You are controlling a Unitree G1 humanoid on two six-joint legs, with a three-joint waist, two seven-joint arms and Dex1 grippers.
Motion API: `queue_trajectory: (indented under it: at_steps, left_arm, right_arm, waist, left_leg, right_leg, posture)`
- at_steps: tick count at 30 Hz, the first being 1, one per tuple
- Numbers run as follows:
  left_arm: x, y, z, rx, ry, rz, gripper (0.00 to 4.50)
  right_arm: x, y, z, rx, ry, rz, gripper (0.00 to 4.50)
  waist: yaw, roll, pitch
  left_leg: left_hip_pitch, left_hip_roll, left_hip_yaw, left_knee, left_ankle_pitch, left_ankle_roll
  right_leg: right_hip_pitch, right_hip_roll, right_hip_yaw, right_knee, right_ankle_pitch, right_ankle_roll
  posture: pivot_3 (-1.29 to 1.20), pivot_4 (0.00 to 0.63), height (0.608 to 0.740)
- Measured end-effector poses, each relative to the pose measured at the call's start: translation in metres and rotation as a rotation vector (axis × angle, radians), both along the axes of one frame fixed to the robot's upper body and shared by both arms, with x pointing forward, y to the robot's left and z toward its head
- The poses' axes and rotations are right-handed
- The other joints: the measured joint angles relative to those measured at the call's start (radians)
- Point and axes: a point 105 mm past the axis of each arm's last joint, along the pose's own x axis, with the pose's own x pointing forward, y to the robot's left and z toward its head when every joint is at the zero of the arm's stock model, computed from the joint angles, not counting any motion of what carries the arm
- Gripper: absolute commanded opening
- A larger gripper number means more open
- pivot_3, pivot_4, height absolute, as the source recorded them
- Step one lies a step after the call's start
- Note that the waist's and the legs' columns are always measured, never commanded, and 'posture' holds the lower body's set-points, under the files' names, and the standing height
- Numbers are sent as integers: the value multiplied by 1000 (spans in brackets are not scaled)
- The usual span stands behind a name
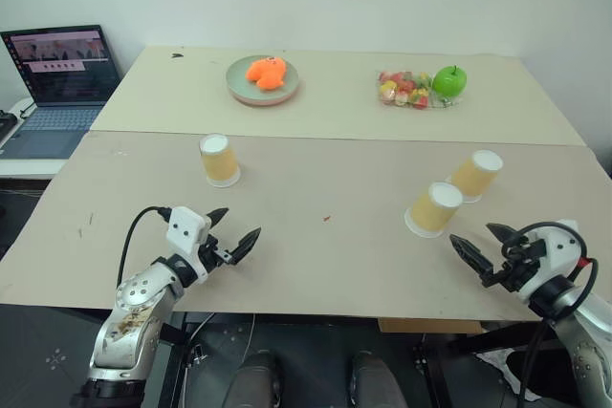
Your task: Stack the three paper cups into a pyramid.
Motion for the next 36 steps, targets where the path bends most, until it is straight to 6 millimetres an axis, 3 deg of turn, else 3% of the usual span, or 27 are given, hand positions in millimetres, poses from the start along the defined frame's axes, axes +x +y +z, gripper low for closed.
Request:
queue_trajectory:
  at_steps: [3,6,10,17,19,26,36]
  left_arm:
    - [7,-7,4,3,-4,-71,4418]
    - [21,-15,39,54,-80,-248,4418]
    - [22,-31,63,48,-118,-424,4418]
    - [15,-64,90,109,-162,-716,4418]
    - [15,-71,94,95,-179,-740,4418]
    - [20,-75,94,72,-186,-719,4418]
    - [22,-71,99,68,-204,-678,4418]
  right_arm:
    - [-7,-1,-3,-2,30,2,4500]
    - [-18,1,9,-18,51,45,4500]
    - [-23,2,25,-6,45,70,4500]
    - [-7,26,86,54,-94,199,4500]
    - [-3,29,96,39,-109,224,4500]
    - [7,28,79,63,-33,238,4500]
    - [-1,33,54,129,32,240,4500]
  waist:
    - [7,0,0]
    - [14,1,0]
    - [1,0,0]
    - [-3,-1,1]
    - [0,-1,1]
    - [3,-3,2]
    - [3,-3,2]
  left_leg:
    - [0,-1,0,0,0,0]
    - [0,0,-1,1,0,0]
    - [0,0,0,1,-1,1]
    - [3,0,0,0,0,1]
    - [3,0,-1,0,-1,1]
    - [2,0,0,0,-1,1]
    - [3,0,-1,0,-1,1]
  right_leg:
    - [0,0,-1,1,0,0]
    - [1,0,-1,0,0,0]
    - [1,0,-1,-1,-1,1]
    - [4,1,0,-1,0,1]
    - [4,1,-1,-1,-1,1]
    - [4,1,-1,-3,-1,1]
    - [4,1,-1,-2,-1,1]
  posture:
    - [0,150,676]
    - [0,150,676]
    - [0,150,676]
    - [0,150,676]
    - [0,150,676]
    - [0,150,676]
    - [0,150,676]
